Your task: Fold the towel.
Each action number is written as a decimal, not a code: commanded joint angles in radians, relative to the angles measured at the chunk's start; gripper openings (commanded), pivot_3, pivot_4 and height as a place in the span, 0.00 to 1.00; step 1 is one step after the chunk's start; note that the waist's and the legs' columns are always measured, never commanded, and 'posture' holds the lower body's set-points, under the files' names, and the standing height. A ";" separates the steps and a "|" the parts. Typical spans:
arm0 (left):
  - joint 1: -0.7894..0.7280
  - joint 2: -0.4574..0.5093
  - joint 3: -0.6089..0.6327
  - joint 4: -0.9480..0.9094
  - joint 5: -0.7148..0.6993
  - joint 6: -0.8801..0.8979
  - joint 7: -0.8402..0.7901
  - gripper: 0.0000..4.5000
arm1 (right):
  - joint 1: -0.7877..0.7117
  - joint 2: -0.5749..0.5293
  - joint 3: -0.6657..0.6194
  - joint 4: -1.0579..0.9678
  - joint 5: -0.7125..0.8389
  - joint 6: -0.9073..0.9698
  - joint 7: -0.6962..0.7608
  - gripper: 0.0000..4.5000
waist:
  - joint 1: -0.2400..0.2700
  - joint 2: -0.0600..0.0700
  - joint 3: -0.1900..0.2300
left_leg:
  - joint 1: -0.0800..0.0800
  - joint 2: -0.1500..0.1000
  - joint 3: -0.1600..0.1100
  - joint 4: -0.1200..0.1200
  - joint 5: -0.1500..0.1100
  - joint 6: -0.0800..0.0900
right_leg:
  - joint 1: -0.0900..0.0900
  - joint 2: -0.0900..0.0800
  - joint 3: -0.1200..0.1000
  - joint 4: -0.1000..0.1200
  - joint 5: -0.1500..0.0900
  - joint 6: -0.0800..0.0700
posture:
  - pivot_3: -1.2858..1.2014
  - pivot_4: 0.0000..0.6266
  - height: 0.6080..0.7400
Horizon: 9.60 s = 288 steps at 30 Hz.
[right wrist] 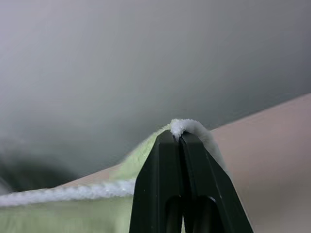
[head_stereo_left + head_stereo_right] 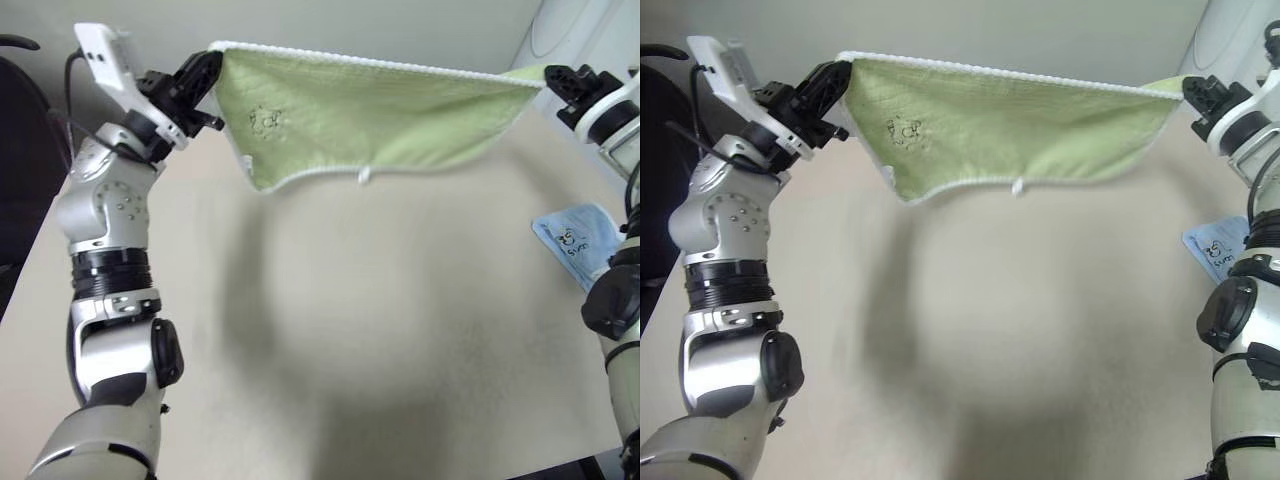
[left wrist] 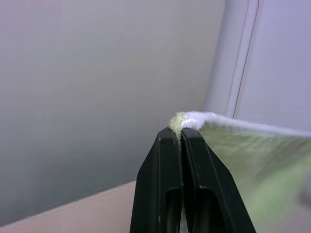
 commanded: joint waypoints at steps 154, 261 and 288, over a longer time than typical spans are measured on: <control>0.770 -0.181 -0.103 -0.703 -0.150 0.223 0.170 1.00 | 0.610 0.093 0.712 -0.571 -0.586 -0.537 0.407 0.00 | -0.005 -0.006 0.002 | 0.031 -0.009 0.000 0.002 -0.013 0.020 | 0.023 0.001 0.020 -0.002 0.008 0.009 | 0.52 0.24 1.00; 0.106 -0.110 -0.378 -0.396 -0.502 0.677 0.413 0.01 | 0.493 0.273 0.308 -0.272 -0.299 -0.573 0.196 0.00 | 0.024 -0.015 0.007 | 0.032 -0.010 -0.003 -0.001 -0.004 0.006 | 0.028 0.001 0.020 -0.014 0.014 0.009 | 0.52 0.24 1.00; 0.114 -0.314 -0.300 -0.263 -0.050 0.479 0.170 0.95 | 0.642 0.217 0.279 -0.582 -0.222 -0.382 0.203 0.00 | 0.015 -0.015 0.007 | 0.017 -0.011 -0.002 0.005 -0.004 0.008 | 0.014 0.000 0.023 -0.013 0.016 0.016 | 0.52 0.24 1.00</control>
